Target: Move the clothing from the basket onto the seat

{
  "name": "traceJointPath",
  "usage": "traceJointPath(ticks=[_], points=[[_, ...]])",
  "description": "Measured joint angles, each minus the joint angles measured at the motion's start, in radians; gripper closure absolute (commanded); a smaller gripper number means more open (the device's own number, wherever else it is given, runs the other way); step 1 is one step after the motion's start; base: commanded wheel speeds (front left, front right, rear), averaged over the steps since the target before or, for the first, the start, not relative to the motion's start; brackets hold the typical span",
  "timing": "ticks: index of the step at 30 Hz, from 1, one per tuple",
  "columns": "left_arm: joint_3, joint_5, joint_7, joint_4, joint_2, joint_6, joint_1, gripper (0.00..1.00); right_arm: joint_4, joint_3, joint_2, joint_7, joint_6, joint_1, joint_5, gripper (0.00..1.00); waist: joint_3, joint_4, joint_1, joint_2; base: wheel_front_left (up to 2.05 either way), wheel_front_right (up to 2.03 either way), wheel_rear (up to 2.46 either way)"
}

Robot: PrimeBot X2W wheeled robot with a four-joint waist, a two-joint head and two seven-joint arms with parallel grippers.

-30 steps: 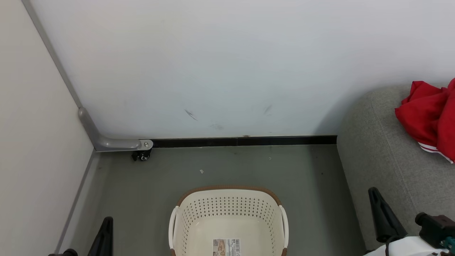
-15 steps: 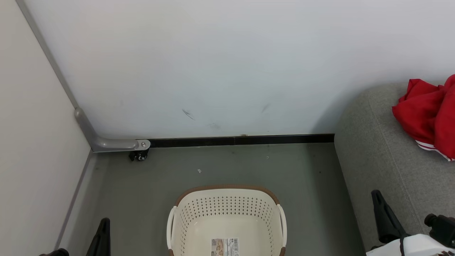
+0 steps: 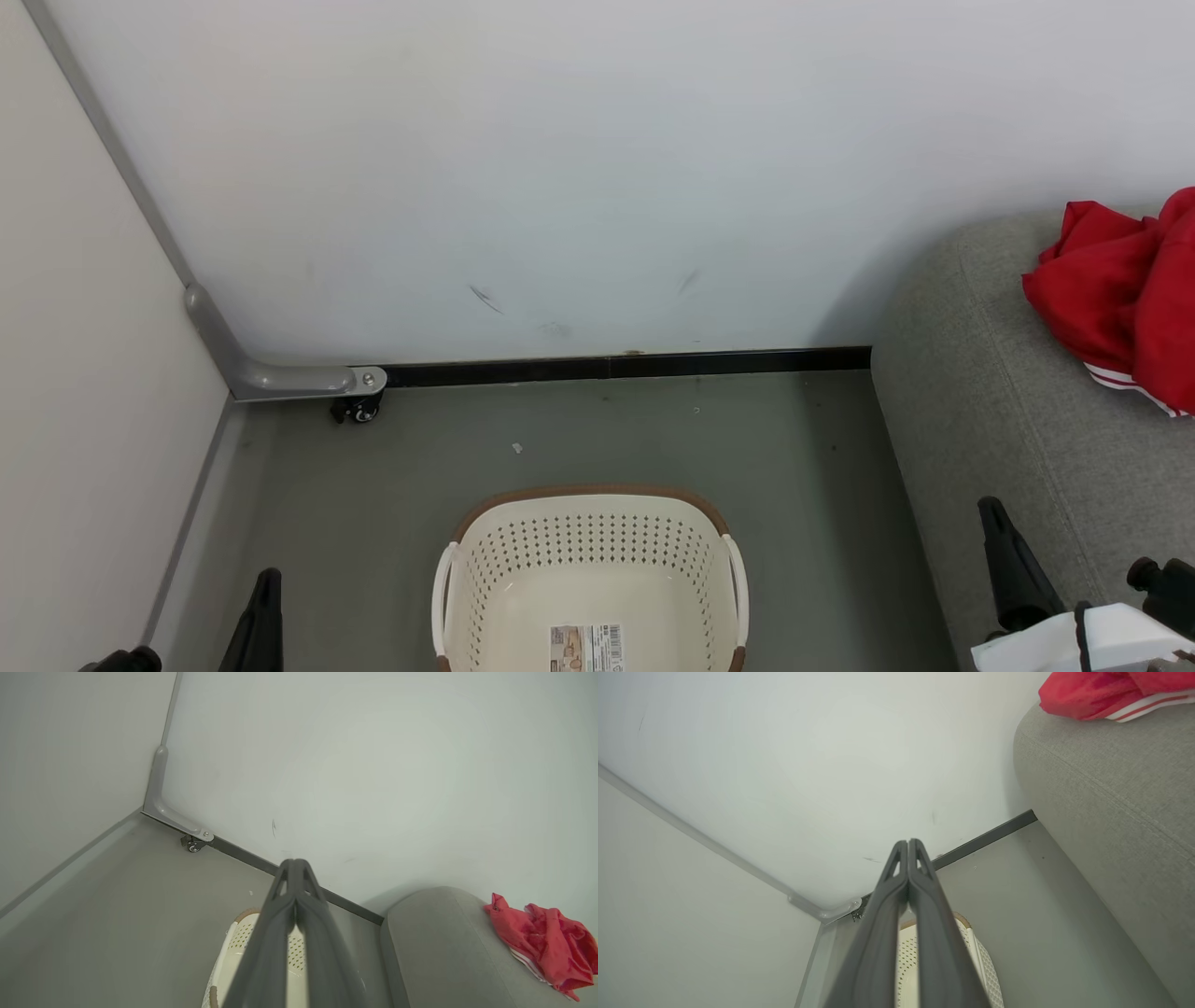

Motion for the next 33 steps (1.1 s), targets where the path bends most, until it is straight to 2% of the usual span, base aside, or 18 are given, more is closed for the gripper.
traceJointPath(ticks=[7,16,26,33], points=[[0.007,-0.072,0.019,0.012,-0.002,-0.007,-0.009,1.0,0.009,-0.002,0.0,0.022,0.0,-0.001,0.086,1.0,-0.004,-0.004,0.0033,0.0,0.0,0.0,0.0],[0.017,-0.165,0.045,0.027,-0.004,-0.013,-0.026,1.0,0.028,-0.006,-0.001,0.046,0.0,-0.021,0.194,1.0,-0.005,-0.009,0.0041,0.0,0.0,0.0,0.0],[0.027,-0.251,0.07,0.048,-0.008,-0.028,-0.037,1.0,0.045,-0.012,-0.002,0.072,0.0,-0.021,0.303,1.0,-0.002,-0.014,-0.001,0.0,0.0,0.0,0.0],[0.035,-0.323,0.089,0.062,-0.011,-0.036,-0.057,1.0,0.062,-0.018,-0.003,0.096,0.0,-0.047,0.385,1.0,0.004,-0.018,-0.006,0.0,0.0,0.0,0.0]])
